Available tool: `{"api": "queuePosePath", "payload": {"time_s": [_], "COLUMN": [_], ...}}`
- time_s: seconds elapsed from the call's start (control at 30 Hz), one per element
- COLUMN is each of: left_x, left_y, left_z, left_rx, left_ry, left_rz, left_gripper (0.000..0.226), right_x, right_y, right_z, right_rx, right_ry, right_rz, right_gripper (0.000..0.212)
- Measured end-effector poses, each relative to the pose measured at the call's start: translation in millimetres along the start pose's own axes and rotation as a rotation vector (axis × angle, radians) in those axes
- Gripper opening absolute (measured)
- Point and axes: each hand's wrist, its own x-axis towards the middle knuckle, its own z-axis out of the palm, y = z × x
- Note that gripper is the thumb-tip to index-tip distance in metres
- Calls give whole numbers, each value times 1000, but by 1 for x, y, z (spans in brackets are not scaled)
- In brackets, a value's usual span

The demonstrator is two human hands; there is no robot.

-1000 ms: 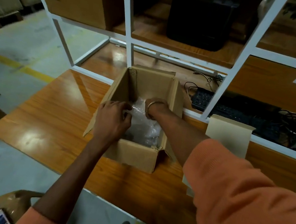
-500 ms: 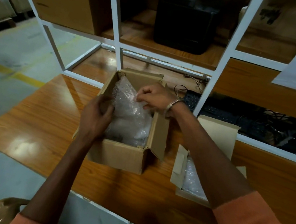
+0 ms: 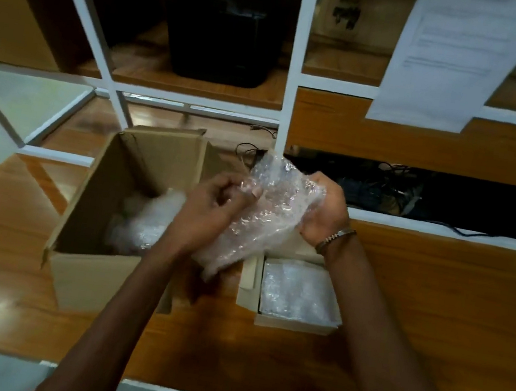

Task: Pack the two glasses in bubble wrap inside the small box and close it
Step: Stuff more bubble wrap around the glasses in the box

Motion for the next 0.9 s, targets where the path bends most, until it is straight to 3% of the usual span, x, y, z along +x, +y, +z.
{"api": "queuePosePath", "payload": {"time_s": [0.07, 0.13, 0.27, 0.37, 0.43, 0.6, 0.67, 0.77, 0.9], "left_x": [1, -1, -3, -5, -8, -15, -19, -22, -22], "left_y": [-6, -12, -29, -50, -63, -89, -92, -95, -101], "left_z": [24, 44, 78, 94, 99, 110, 117, 121, 112], "left_rx": [93, 146, 5, -65, -122, -196, -233, -237, -225], "left_ry": [-99, -167, -260, -172, -117, -68, -75, -42, -44], "left_rz": [-5, 1, -101, -164, -224, -313, -350, -395, -360], "left_gripper": [37, 46, 30, 24, 26, 35, 35, 28, 26], "right_x": [-20, -38, -62, -80, -91, -89, -87, -86, -87], "right_y": [-6, -15, -13, -7, 4, 39, 48, 52, 50], "right_z": [-13, -27, -52, -71, -88, -104, -103, -106, -117], "right_rx": [-62, -36, -32, -11, 19, -429, -502, -458, -185], "right_ry": [88, 144, 145, 151, 148, 222, 275, 303, 272], "right_rz": [-41, -93, 2, 72, 69, 193, 176, 141, 52], "right_gripper": [10, 47, 51, 75, 73, 90, 86, 44, 25]}}
